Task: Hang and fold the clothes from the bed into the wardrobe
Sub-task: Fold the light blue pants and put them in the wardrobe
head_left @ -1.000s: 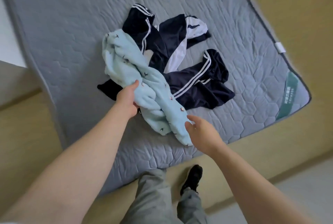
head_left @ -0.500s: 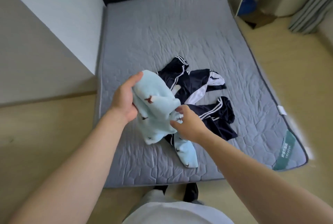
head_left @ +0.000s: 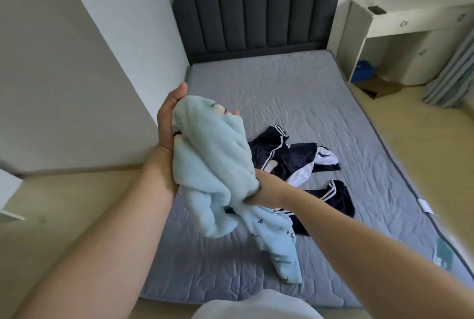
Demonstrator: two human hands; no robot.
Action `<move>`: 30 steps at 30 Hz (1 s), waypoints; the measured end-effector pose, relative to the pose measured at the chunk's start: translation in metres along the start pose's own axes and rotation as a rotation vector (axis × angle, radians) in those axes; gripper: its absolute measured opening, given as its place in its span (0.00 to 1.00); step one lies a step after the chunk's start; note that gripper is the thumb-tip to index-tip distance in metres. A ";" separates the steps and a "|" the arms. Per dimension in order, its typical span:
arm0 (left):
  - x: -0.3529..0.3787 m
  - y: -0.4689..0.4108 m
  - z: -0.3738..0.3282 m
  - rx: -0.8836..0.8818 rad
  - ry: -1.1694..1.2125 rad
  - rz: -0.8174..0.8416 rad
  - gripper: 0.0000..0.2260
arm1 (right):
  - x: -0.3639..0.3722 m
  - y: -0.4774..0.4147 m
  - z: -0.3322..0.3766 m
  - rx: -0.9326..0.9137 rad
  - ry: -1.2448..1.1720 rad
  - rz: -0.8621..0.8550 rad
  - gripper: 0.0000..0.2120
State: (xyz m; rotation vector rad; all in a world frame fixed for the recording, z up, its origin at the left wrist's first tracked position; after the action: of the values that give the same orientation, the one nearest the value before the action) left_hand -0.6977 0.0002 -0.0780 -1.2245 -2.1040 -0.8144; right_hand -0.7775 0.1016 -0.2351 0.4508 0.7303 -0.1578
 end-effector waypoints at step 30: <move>-0.073 -0.022 -0.019 0.039 -0.370 -0.176 0.11 | -0.081 0.062 0.115 -0.397 0.240 -0.798 0.12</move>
State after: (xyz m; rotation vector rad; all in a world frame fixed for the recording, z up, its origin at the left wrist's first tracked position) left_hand -0.6832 -0.0623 -0.1230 -1.2590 -2.5416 -0.6547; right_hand -0.7491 0.1037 -0.0836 -0.2276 1.1227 -0.7005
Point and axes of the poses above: each hand's wrist, its own y-axis away from the middle knuckle, its own x-axis out of the palm, z = x × y, the point moved 9 cm from there along -y, towards the middle knuckle, and after that the axes turned 7 degrees about y, right-handed, at the moved point
